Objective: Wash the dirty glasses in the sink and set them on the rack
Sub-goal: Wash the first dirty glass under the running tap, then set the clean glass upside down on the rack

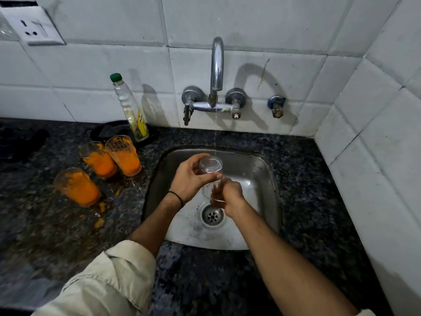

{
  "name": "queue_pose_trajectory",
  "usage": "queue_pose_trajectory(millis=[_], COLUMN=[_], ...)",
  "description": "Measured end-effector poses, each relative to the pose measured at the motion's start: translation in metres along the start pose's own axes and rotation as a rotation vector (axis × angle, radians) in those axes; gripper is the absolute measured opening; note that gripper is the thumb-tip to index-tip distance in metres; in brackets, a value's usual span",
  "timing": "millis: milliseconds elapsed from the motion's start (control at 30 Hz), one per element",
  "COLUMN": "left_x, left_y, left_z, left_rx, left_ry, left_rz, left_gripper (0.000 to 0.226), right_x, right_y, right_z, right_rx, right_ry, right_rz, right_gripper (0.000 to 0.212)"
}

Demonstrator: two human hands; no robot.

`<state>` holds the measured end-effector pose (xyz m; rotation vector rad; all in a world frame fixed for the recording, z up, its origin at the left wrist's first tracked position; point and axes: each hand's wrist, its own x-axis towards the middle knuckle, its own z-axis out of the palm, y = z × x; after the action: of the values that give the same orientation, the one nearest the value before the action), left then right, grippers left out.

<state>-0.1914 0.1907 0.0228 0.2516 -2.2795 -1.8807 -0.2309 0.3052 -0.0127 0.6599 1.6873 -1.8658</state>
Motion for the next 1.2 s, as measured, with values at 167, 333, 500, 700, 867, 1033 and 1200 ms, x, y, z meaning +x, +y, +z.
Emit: queue_pose_trajectory(millis=[167,333,500,700,867,1033,1200], left_x=[-0.005,-0.011,-0.017,-0.025,-0.036,-0.041,-0.049], left_y=[0.0,0.003,0.01,0.028,0.039,0.039,0.03], left_z=[0.0,-0.001,-0.007,-0.047,-0.107,-0.185,-0.275], left_rx=[0.036,0.038,0.042,0.026,0.005,0.032,0.092], left_ry=[0.013,0.04,0.019,-0.006,0.252,0.544,0.695], left_rz=[0.01,0.024,0.045,0.035,0.088,0.096,0.06], left_gripper=[0.063,0.063,0.067,0.065,0.033,0.014,0.019], right_x=[-0.019,-0.03,-0.033,-0.04,-0.048,-0.063,-0.074], right_y=[0.002,0.009,0.007,-0.003,-0.031,-0.061,-0.081], right_z=[-0.024,-0.03,-0.021,0.002,0.043,0.111,0.212], right_rx=[-0.586,-0.788,-0.697,-0.619,-0.613,-0.558,-0.553], right_ry=[-0.012,-0.173,-0.084,-0.138,-0.252,-0.383,-0.458], right_rz=[-0.404,-0.557,-0.681,-0.74,-0.799,-0.887,-0.931], right_gripper=[0.031,0.05,0.046,0.047,0.05,0.053,0.053])
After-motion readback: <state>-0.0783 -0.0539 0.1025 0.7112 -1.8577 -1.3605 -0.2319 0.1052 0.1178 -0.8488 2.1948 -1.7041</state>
